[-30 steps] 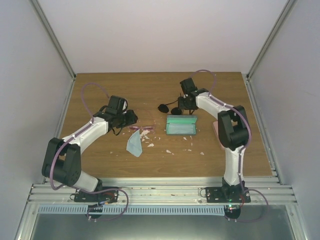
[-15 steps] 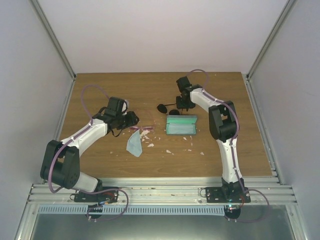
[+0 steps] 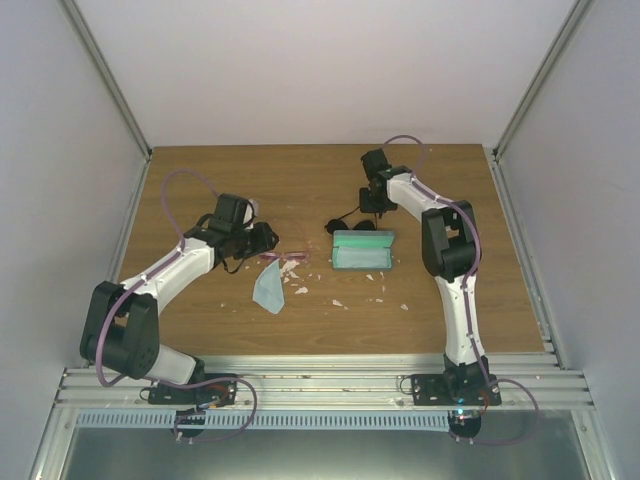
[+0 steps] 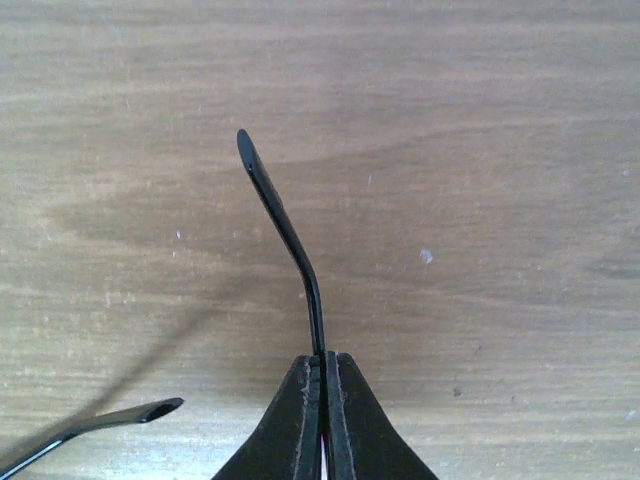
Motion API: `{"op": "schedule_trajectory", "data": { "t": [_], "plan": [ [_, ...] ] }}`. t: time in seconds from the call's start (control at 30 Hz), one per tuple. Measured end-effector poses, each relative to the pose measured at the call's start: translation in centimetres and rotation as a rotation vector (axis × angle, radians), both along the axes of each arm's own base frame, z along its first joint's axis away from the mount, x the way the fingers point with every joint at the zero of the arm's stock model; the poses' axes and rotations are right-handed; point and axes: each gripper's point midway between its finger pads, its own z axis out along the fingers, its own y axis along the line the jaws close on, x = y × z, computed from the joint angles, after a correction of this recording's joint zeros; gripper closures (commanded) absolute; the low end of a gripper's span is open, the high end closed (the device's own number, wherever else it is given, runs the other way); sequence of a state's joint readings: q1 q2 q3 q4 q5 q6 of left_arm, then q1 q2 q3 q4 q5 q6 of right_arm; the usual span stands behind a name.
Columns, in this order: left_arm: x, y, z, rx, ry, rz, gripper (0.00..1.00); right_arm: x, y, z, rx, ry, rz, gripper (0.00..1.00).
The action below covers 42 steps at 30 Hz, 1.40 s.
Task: Organize the sunglasses
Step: Pick up the sunglasses from the center of the board, then fold the sunglasses.
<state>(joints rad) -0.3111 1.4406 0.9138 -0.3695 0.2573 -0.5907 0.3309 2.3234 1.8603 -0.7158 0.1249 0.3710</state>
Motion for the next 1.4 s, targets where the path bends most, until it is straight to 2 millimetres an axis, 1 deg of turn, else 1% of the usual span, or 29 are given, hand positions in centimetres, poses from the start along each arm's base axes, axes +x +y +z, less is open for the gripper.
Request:
{"op": "schedule_trajectory", "data": {
  "t": [0.2, 0.3, 0.37, 0.53, 0.63, 0.73, 0.83, 0.9, 0.93, 0.97, 1.07, 1.1, 1.2, 1.23, 1.3, 1.37, 1.4],
  "plan": [
    [-0.1, -0.1, 1.4, -0.016, -0.035, -0.003, 0.53, 1.4, 0.1, 0.9, 0.017, -0.060, 0.002, 0.99],
    [0.0, -0.2, 1.8, -0.024, -0.047, -0.005, 0.53, 1.9, 0.3, 1.9, 0.022, -0.094, 0.010, 0.99],
    [0.0, -0.2, 1.9, -0.028, -0.049, -0.007, 0.53, 2.3, 0.4, 3.5, 0.029, -0.132, 0.014, 0.99],
    [0.1, -0.4, 2.0, -0.037, -0.053, -0.011, 0.53, 2.6, 0.4, 8.8, 0.053, -0.239, 0.026, 1.00],
    [0.1, -0.5, 2.1, -0.044, -0.055, -0.012, 0.53, 2.7, 0.5, 11.4, 0.070, -0.294, 0.029, 1.00],
    [0.1, -0.6, 2.4, -0.055, -0.062, -0.014, 0.53, 2.4, 0.3, 12.7, 0.075, -0.327, 0.034, 1.00],
    [0.2, -0.9, 3.1, -0.078, -0.080, -0.015, 0.52, 1.5, 0.1, 13.5, 0.073, -0.345, 0.049, 0.99],
    [0.3, -1.2, 4.1, -0.103, -0.107, -0.019, 0.51, 1.1, 0.0, 14.5, 0.077, -0.367, 0.060, 0.99],
    [0.4, -1.3, 4.6, -0.115, -0.122, -0.019, 0.51, 0.7, 0.1, 15.6, 0.089, -0.388, 0.073, 0.99],
    [0.4, -1.4, 5.4, -0.132, -0.141, -0.019, 0.51, 0.5, 0.1, 16.1, 0.095, -0.396, 0.077, 0.99],
    [0.4, -1.7, 8.4, -0.183, -0.225, -0.022, 0.48, -0.6, 0.6, 19.2, 0.150, -0.456, 0.110, 0.99],
    [0.5, -1.6, 9.7, -0.206, -0.261, -0.021, 0.45, -1.1, 0.9, 20.7, 0.178, -0.486, 0.124, 0.99],
    [0.2, -1.7, 13.5, -0.283, -0.355, -0.024, 0.39, -3.1, 1.7, 25.9, 0.269, -0.592, 0.181, 0.99],
    [0.1, -1.7, 14.5, -0.309, -0.380, -0.025, 0.37, -4.0, 2.0, 28.0, 0.306, -0.641, 0.210, 1.00],
    [-0.3, -1.8, 16.3, -0.356, -0.413, -0.034, 0.36, -5.6, 2.6, 31.3, 0.363, -0.720, 0.264, 0.99],
    [-0.7, -2.3, 17.6, -0.405, -0.423, -0.054, 0.35, -7.4, 3.3, 34.3, 0.428, -0.804, 0.335, 0.99],
    [-0.9, -2.6, 18.3, -0.433, -0.423, -0.070, 0.34, -8.4, 3.7, 35.4, 0.459, -0.840, 0.370, 1.00]
  ]
}}
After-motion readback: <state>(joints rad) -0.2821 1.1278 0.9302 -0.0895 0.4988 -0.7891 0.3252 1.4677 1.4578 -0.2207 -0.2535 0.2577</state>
